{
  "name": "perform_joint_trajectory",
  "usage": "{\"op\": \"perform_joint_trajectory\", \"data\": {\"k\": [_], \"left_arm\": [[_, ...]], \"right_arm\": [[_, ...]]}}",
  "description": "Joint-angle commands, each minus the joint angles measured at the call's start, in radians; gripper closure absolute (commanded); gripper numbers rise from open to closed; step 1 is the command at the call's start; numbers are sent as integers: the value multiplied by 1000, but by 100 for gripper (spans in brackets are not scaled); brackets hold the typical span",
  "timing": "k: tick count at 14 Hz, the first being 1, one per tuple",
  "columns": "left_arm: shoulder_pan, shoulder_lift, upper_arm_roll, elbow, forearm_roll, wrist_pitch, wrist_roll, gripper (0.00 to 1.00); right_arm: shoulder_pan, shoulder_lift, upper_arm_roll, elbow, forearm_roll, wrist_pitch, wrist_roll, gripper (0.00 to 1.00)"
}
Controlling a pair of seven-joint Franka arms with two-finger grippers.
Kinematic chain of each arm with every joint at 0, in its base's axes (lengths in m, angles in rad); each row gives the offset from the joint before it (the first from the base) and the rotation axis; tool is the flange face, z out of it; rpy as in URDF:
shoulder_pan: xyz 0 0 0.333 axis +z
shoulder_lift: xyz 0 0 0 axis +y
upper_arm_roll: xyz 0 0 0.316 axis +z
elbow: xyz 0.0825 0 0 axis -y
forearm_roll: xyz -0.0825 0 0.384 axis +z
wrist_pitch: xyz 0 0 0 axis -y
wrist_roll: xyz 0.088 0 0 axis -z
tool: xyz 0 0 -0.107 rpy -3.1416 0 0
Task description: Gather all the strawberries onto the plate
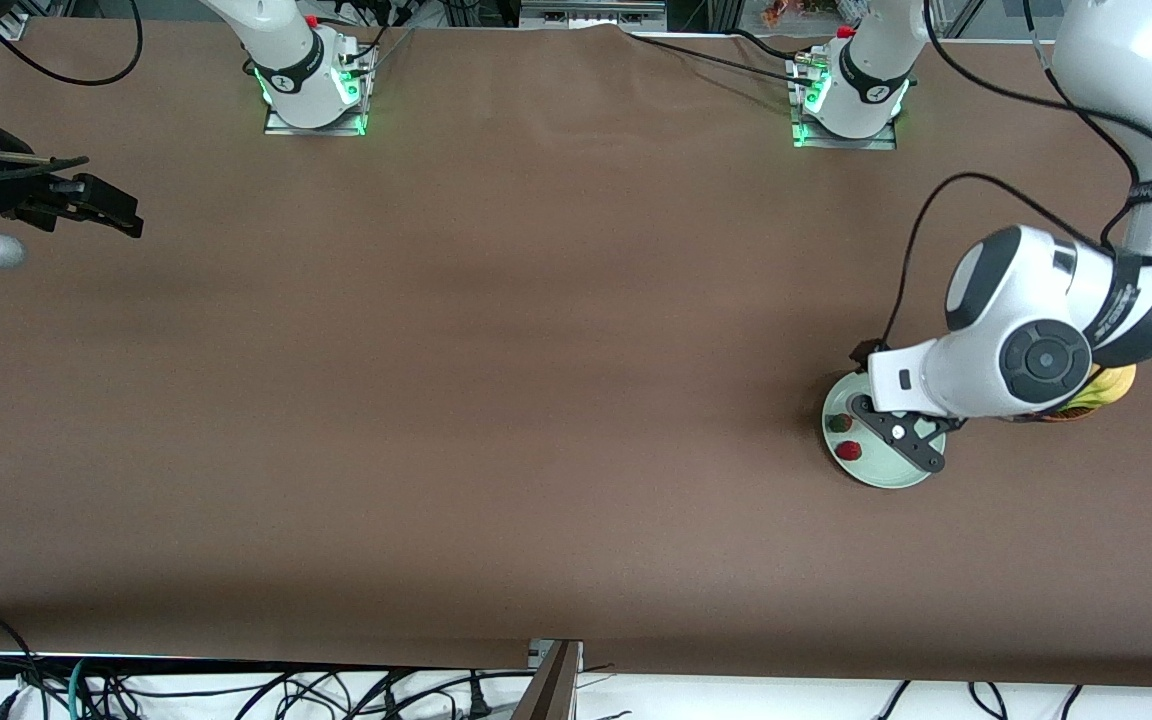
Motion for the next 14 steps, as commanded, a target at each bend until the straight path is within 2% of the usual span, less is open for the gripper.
{"op": "perform_joint_trajectory", "data": {"k": [1,4,5,6,7,9,10,12,13,14], "left_arm": [[-7,-41,-56,113,0,-184,-194,0],[-4,-70,-45,241,-3,-335,-220,0],[-19,-119,-9,260,-9,-332,-227,0],[-80,-169,89,251,-24,-296,-232,0],[-129,-231,194,231,-103,-257,-233,0],[-225,-363,421,83,-264,-166,-232,0],[-252,-416,495,-1,-299,-107,-232,0],[-292,-540,531,-205,-296,28,-237,0],[-296,-570,531,-248,-293,54,-237,0],[-303,-573,533,-253,-293,53,-238,0]], "right_arm": [[-9,9,6,22,-10,-5,-10,0],[-7,10,8,22,-10,-5,-10,0],[-4,9,8,22,-9,-5,-9,0],[-3,9,11,24,-10,-5,-9,0],[-1,9,12,24,-10,-5,-9,0],[-1,10,12,25,-10,-3,-10,0],[-1,10,12,25,-10,-5,-10,0],[-1,9,12,25,-10,-5,-10,0],[-1,10,12,25,-12,-5,-10,0],[-1,10,12,25,-10,-5,-10,0]]}}
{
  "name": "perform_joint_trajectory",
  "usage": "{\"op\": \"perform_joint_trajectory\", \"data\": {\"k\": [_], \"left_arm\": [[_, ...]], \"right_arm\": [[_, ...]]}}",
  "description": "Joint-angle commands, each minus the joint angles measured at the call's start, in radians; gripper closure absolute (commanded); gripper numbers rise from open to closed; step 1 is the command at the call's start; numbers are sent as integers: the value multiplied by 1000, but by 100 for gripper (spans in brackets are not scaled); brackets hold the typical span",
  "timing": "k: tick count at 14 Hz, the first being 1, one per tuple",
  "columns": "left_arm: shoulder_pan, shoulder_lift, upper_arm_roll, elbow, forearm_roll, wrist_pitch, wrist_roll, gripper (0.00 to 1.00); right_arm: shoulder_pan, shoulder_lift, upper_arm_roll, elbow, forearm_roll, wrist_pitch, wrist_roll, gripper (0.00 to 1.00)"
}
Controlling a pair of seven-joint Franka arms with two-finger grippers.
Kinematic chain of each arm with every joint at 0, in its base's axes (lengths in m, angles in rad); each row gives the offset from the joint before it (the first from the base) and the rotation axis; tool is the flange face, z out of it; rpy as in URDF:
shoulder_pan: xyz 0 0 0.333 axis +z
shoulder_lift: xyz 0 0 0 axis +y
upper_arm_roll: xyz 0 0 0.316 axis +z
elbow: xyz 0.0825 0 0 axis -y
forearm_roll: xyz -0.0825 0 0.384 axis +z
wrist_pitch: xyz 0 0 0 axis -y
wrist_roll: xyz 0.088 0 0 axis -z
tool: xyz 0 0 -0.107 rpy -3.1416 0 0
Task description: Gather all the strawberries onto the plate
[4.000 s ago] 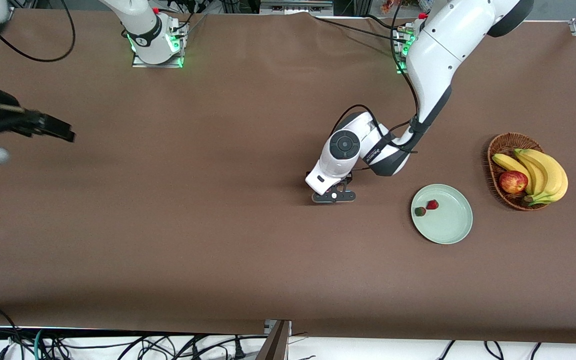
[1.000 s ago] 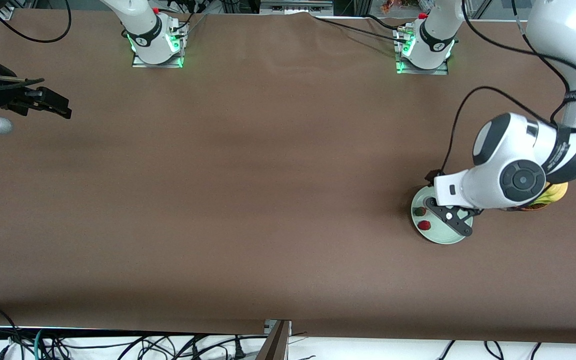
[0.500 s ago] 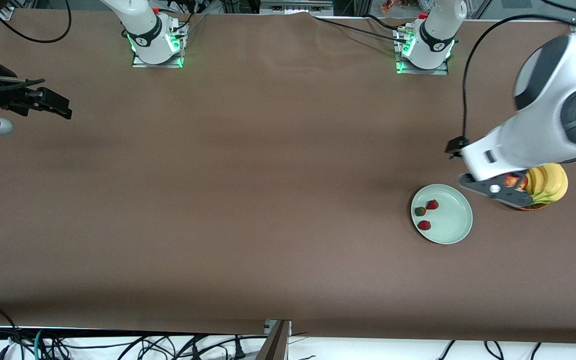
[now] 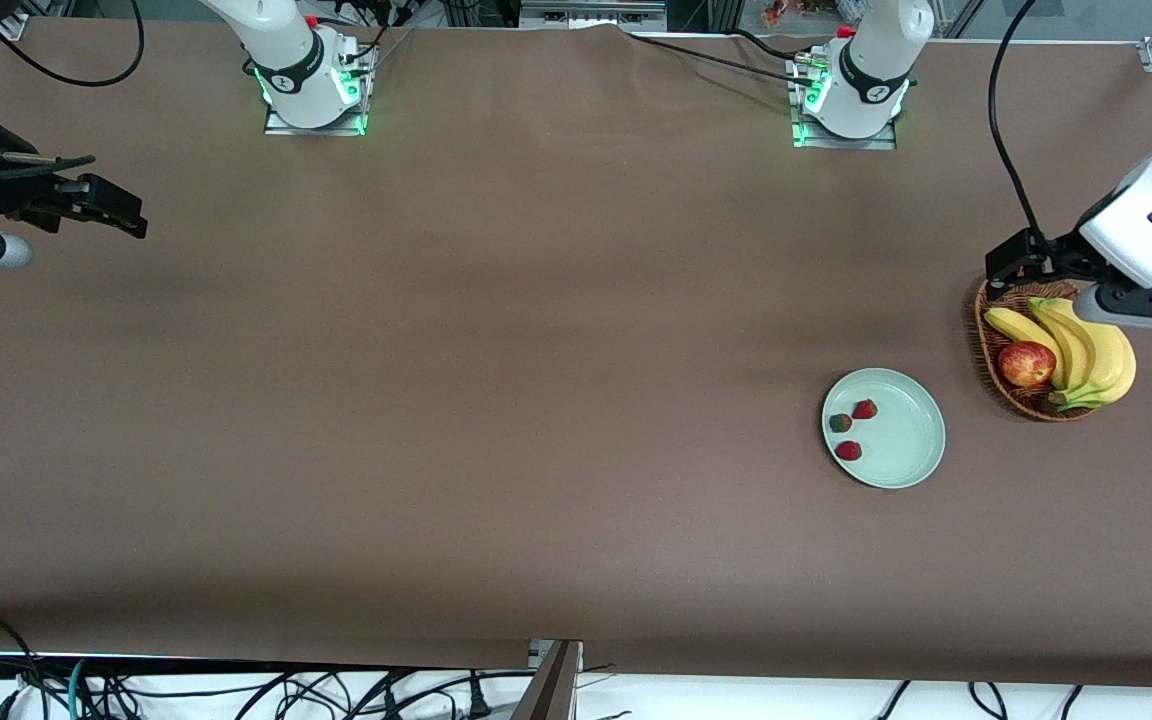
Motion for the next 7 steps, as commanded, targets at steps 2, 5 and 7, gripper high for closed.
{"op": "perform_joint_trajectory", "data": {"k": [2,5,7], "left_arm": [[-35,-94,18,-145,-14,64,-15,0],[-35,-89,20,-145,-14,64,-13,0],[-35,-89,20,-144,-14,64,-15,0]], "right_arm": [[-3,7,5,22,-10,-8,-10,0],[-3,7,6,22,-12,-8,-12,0],[-4,8,5,22,-12,-8,-12,0]]}}
